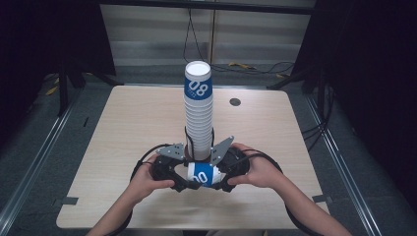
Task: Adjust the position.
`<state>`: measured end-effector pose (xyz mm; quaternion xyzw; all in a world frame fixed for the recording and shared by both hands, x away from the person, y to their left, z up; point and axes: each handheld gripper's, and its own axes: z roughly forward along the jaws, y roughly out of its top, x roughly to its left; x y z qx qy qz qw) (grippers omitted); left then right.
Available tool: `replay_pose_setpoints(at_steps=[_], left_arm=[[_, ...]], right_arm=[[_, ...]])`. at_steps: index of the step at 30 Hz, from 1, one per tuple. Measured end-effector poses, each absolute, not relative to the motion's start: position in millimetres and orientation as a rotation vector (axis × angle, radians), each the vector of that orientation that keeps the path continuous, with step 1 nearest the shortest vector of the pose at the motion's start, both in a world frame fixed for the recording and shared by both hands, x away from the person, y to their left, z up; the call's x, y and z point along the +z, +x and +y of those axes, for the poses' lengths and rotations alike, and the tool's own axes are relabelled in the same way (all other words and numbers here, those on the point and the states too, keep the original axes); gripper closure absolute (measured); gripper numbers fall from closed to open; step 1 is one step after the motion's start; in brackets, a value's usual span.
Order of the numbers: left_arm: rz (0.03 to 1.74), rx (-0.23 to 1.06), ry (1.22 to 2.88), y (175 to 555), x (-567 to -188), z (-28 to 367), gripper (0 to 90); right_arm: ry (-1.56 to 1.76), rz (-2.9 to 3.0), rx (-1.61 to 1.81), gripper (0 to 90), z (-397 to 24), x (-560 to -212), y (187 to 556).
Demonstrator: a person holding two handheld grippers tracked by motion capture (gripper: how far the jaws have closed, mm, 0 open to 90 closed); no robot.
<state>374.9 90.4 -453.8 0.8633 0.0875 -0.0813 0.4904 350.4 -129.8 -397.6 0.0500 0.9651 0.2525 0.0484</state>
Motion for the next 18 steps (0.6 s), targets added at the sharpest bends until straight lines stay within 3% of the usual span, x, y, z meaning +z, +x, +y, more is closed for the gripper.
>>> replay_pose_setpoints(at_steps=[18], left_arm=[[0.081,-0.143,2.284,379,-434,82,27.3]], right_arm=[[0.119,2.935,0.766,22.5,-129,-394,350]])
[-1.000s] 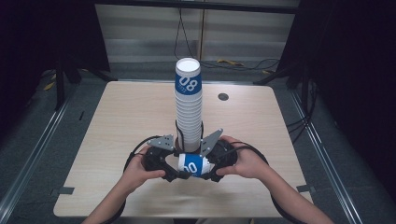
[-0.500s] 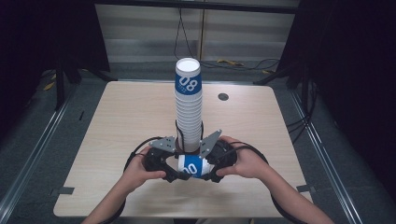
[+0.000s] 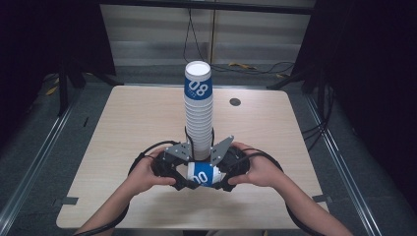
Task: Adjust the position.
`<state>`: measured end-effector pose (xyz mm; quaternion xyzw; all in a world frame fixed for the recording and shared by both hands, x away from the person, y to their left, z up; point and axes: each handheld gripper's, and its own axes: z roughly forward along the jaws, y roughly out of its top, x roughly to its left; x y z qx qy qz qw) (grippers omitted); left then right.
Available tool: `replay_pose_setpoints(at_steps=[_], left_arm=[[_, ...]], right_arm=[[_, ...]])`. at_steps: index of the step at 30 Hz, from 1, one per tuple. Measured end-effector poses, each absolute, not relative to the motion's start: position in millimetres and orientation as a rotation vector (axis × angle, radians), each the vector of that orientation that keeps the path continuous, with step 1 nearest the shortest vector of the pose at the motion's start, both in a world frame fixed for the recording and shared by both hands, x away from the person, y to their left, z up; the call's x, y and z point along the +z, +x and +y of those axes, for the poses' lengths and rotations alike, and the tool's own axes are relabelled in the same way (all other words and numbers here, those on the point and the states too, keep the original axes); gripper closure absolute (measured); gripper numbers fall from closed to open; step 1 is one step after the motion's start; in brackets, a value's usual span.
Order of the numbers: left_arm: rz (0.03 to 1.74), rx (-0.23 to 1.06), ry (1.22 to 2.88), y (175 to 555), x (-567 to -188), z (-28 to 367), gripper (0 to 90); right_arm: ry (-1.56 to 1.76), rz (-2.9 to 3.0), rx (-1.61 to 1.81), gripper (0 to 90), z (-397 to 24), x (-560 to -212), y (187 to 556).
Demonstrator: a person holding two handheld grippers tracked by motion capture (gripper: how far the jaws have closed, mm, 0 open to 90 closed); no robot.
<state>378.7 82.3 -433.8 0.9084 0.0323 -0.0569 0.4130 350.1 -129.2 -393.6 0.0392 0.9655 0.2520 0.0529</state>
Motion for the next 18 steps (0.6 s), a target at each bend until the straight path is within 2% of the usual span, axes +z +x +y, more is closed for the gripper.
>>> replay_pose_setpoints(at_steps=[12,18], left_arm=[[0.083,-0.142,2.261,377,-435,86,27.6],[0.11,-0.132,2.255,377,-438,91,27.6]], right_arm=[[0.18,2.91,0.868,18.6,-135,-398,350],[0.272,2.88,0.976,13.6,-143,-402,352]])
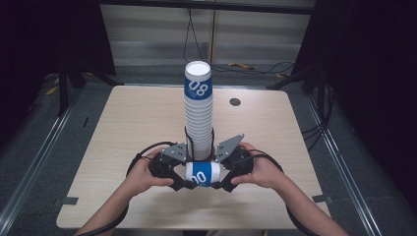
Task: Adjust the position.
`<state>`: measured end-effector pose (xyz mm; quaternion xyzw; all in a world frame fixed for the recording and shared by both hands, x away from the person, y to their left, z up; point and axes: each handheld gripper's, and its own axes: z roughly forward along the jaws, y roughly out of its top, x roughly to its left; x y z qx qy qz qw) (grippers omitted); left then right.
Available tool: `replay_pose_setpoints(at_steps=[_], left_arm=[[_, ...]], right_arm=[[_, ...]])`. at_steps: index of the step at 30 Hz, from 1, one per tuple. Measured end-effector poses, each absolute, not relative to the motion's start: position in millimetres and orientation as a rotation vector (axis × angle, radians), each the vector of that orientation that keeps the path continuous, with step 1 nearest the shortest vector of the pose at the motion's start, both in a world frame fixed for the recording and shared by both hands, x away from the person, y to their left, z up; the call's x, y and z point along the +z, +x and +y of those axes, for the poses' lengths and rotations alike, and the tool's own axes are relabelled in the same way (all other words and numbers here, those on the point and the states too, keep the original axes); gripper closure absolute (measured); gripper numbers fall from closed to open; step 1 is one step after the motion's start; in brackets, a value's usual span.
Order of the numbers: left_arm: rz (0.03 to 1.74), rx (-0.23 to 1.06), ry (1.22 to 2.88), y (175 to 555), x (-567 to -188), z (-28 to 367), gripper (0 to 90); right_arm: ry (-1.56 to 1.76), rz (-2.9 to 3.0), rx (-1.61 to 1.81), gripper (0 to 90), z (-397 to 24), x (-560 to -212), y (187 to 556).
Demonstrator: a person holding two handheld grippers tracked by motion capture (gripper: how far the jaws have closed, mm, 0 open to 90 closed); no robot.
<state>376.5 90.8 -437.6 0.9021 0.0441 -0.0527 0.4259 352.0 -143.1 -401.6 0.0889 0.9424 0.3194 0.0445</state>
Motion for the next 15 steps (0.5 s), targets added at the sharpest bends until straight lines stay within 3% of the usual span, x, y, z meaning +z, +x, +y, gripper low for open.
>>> replay_pose_setpoints(at_steps=[15], left_arm=[[0.154,-0.128,2.217,378,-439,102,27.7]], right_arm=[[0.432,2.799,1.175,12.6,-166,-413,354]])
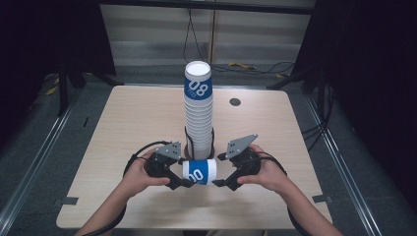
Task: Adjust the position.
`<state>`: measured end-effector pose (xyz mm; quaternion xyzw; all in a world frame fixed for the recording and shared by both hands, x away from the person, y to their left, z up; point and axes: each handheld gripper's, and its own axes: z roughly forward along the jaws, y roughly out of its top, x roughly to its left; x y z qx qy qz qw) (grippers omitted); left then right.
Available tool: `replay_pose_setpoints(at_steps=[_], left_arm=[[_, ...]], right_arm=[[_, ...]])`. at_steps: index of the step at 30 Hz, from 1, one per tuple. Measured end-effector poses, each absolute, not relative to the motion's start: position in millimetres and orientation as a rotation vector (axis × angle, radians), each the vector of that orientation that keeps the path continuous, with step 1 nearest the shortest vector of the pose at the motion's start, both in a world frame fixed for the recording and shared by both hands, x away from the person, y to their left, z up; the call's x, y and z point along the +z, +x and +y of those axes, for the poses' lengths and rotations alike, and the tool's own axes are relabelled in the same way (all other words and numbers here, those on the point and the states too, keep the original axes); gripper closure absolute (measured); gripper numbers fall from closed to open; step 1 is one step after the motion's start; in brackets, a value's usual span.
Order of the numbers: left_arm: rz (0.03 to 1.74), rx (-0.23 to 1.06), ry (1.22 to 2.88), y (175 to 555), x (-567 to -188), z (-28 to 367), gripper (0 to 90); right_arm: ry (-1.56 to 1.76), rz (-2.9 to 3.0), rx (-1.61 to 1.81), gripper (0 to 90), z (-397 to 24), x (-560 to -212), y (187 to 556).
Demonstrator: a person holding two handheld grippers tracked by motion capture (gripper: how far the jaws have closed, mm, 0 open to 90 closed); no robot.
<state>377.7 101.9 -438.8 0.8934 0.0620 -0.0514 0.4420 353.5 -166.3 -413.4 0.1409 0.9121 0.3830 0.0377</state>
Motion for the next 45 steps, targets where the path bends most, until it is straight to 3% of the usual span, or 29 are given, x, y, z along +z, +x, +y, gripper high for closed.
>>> replay_pose_setpoints(at_steps=[23,45], left_arm=[[0.208,-0.125,2.136,377,-441,110,27.6],[0.189,-0.141,2.124,375,-443,105,27.5]], right_arm=[[0.604,2.651,1.475,13.0,-182,-437,343],[0.608,2.632,1.503,13.0,-178,-444,342]])
